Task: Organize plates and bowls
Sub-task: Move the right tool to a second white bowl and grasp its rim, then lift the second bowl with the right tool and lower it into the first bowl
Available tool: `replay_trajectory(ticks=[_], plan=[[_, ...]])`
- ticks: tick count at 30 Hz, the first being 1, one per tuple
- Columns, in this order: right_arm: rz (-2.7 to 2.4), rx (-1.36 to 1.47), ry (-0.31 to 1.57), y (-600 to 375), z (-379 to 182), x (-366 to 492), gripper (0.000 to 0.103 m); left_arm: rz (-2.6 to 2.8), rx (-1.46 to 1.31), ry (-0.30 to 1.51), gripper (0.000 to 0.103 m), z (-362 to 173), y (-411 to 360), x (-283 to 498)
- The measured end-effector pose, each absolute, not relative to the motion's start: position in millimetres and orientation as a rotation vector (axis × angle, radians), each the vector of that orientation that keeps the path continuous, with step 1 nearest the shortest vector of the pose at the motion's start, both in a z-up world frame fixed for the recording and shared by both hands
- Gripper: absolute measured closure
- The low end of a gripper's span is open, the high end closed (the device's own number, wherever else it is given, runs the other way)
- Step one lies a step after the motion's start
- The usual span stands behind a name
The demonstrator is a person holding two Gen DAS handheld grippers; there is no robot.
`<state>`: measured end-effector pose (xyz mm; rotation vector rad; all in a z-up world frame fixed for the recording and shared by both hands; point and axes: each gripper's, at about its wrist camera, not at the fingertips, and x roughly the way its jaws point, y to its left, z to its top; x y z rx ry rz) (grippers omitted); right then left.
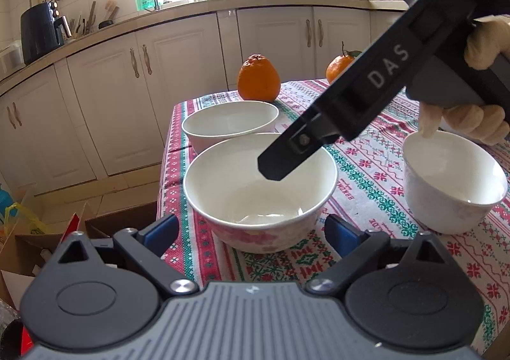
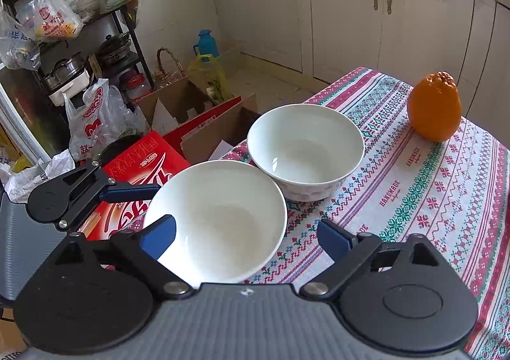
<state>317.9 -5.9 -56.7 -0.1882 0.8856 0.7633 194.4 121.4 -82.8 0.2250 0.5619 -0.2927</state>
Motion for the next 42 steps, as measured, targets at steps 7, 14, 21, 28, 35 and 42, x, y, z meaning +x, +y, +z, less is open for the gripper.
replay_trajectory(ticks=[7, 14, 21, 28, 35, 42], plan=[[0.784, -0.189, 0.918, 2, -66, 333, 0.025, -0.302, 0.240, 0.560, 0.013, -84, 118, 192], [0.800, -0.173, 0.933, 6, -70, 338, 0.036, -0.302, 0.250, 0.562, 0.018, -83, 117, 193], [0.809, -0.163, 0.938, 6, -70, 339, 0.040, -0.310, 0.256, 0.557, 0.019, -82, 116, 193], [0.806, -0.164, 0.936, 5, -70, 337, 0.040, -0.309, 0.254, 0.564, 0.019, -81, 116, 194], [0.807, -0.161, 0.927, 1, -65, 332, 0.040, -0.314, 0.255, 0.574, 0.019, -76, 115, 193], [0.827, -0.162, 0.904, -6, -52, 317, 0.040, -0.327, 0.265, 0.566, 0.019, -60, 112, 180]])
